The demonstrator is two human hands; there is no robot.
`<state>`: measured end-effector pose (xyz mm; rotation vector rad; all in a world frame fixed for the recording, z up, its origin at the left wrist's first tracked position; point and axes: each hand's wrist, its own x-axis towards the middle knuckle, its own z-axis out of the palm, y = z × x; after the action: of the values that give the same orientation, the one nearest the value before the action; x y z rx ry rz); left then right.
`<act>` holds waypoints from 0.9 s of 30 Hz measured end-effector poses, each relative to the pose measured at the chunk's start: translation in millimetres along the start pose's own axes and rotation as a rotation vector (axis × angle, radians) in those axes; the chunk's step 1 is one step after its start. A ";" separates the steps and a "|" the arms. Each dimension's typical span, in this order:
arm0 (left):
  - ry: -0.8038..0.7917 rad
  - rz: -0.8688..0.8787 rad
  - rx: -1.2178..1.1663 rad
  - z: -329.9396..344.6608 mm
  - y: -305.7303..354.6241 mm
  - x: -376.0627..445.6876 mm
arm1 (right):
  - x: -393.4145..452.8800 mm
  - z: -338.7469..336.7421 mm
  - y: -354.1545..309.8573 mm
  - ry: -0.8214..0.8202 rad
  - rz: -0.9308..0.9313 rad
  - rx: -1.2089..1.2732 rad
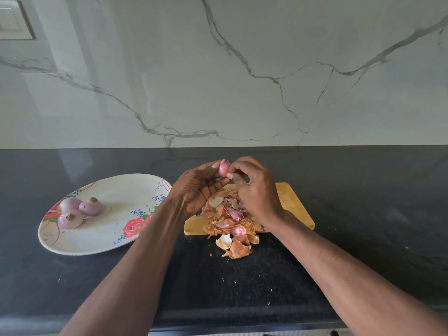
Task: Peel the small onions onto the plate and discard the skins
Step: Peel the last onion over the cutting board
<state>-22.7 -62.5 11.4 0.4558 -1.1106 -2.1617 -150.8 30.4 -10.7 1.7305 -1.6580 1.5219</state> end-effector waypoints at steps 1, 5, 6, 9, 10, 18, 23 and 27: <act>-0.003 -0.005 0.003 0.3 0.3 -0.2 | 0.3 -0.2 -0.9 -0.003 0.010 0.002; 0.003 -0.016 0.088 -0.6 -0.4 0.5 | 1.1 -0.3 -0.3 -0.006 -0.001 -0.013; 0.003 -0.017 0.105 -1.0 -0.9 0.9 | 1.0 -0.1 0.3 -0.007 -0.010 -0.020; 0.017 -0.010 0.120 -1.5 -1.6 1.8 | 0.6 0.2 0.5 -0.021 -0.016 -0.045; 0.021 -0.008 0.124 -1.5 -1.6 2.1 | 1.0 -0.4 1.1 -0.022 -0.012 -0.045; 0.013 -0.015 0.138 -5.1 -0.7 2.6 | 3.1 -3.6 -0.1 -0.039 -0.001 0.008; 0.012 -0.009 0.155 -6.0 -1.4 2.4 | 1.5 -3.3 0.7 -0.068 -0.024 -0.034; 0.015 -0.012 0.156 -6.9 -0.3 3.1 | 1.6 -5.0 -2.6 -0.069 0.017 0.017</act>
<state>-21.1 -68.6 7.1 0.5481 -1.2768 -2.0869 -151.3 34.2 -6.4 1.8017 -1.7012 1.5041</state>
